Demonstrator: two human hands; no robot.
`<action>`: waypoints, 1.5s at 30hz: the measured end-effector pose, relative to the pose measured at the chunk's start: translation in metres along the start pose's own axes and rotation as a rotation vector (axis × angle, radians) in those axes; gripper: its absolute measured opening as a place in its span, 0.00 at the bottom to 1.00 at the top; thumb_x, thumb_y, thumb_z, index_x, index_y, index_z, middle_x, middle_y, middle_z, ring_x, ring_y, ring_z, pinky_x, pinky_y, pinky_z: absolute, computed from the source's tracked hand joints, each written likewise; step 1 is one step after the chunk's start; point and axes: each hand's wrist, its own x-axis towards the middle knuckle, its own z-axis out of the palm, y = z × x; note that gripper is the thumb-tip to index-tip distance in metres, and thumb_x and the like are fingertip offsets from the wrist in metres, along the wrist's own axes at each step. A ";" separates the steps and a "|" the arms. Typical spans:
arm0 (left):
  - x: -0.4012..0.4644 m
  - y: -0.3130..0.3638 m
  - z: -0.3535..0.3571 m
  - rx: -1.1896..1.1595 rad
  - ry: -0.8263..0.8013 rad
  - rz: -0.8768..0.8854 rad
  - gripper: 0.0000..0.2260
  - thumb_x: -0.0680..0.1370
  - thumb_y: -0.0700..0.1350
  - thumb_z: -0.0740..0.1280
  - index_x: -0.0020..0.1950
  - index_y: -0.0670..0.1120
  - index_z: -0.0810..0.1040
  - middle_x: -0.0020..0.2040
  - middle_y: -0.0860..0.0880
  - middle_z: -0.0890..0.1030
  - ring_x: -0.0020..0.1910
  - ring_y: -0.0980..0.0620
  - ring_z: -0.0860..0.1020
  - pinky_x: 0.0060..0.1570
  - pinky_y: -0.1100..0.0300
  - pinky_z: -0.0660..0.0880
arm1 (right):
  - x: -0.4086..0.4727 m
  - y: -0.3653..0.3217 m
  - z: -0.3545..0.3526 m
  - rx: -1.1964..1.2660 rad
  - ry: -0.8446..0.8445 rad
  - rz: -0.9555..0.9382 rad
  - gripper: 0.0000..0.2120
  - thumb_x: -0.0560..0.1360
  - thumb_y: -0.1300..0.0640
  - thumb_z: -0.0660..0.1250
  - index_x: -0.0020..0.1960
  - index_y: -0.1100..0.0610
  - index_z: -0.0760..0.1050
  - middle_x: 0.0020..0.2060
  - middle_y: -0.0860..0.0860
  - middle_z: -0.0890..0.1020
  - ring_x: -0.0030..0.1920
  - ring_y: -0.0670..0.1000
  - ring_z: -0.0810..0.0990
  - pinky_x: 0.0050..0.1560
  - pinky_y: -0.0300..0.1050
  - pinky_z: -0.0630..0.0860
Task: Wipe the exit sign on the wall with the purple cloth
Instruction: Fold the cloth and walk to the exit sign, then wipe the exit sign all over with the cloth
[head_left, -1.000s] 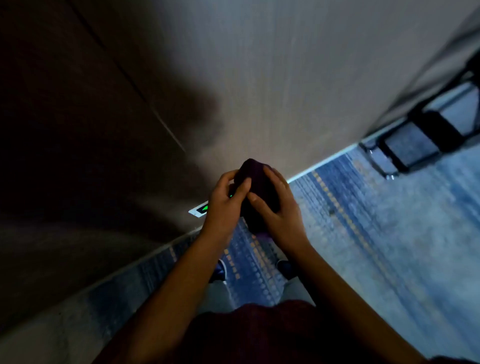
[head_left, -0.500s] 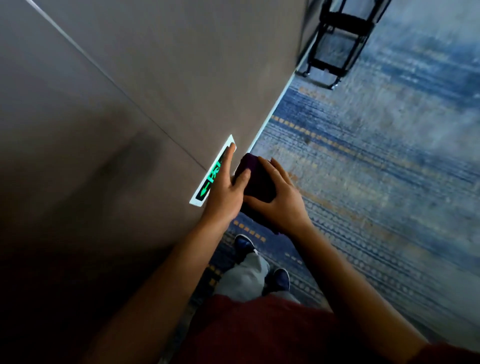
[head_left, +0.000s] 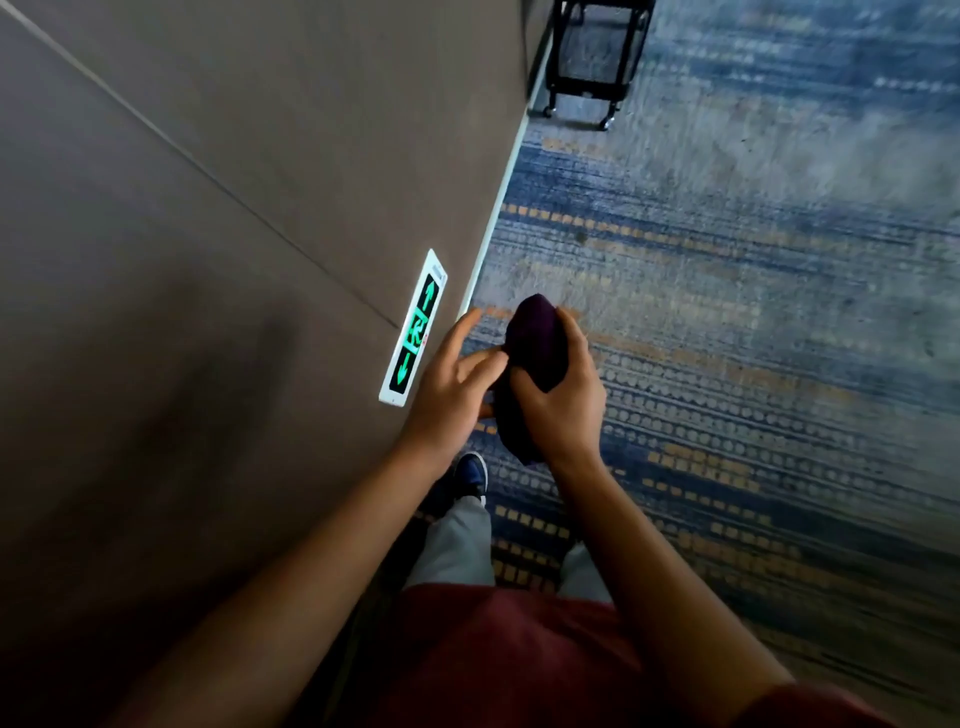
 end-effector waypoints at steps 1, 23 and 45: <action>0.007 -0.006 -0.009 -0.013 -0.030 -0.011 0.25 0.79 0.48 0.68 0.75 0.60 0.69 0.58 0.49 0.87 0.56 0.52 0.86 0.47 0.59 0.82 | 0.003 0.003 0.006 0.029 0.030 0.031 0.38 0.71 0.49 0.73 0.78 0.43 0.65 0.66 0.44 0.80 0.61 0.45 0.79 0.54 0.32 0.73; 0.187 -0.270 -0.155 0.895 -0.079 0.570 0.27 0.82 0.50 0.66 0.80 0.46 0.65 0.77 0.47 0.71 0.74 0.58 0.69 0.75 0.65 0.63 | 0.110 0.322 0.231 0.208 0.050 -0.059 0.31 0.71 0.32 0.70 0.73 0.33 0.69 0.59 0.41 0.82 0.56 0.36 0.79 0.55 0.29 0.72; 0.275 -0.251 -0.172 2.075 0.245 0.691 0.21 0.81 0.57 0.64 0.74 0.57 0.74 0.83 0.45 0.62 0.84 0.41 0.47 0.80 0.35 0.43 | 0.166 0.361 0.317 0.360 -0.118 -0.255 0.28 0.82 0.43 0.65 0.80 0.39 0.62 0.68 0.48 0.81 0.60 0.45 0.80 0.53 0.34 0.71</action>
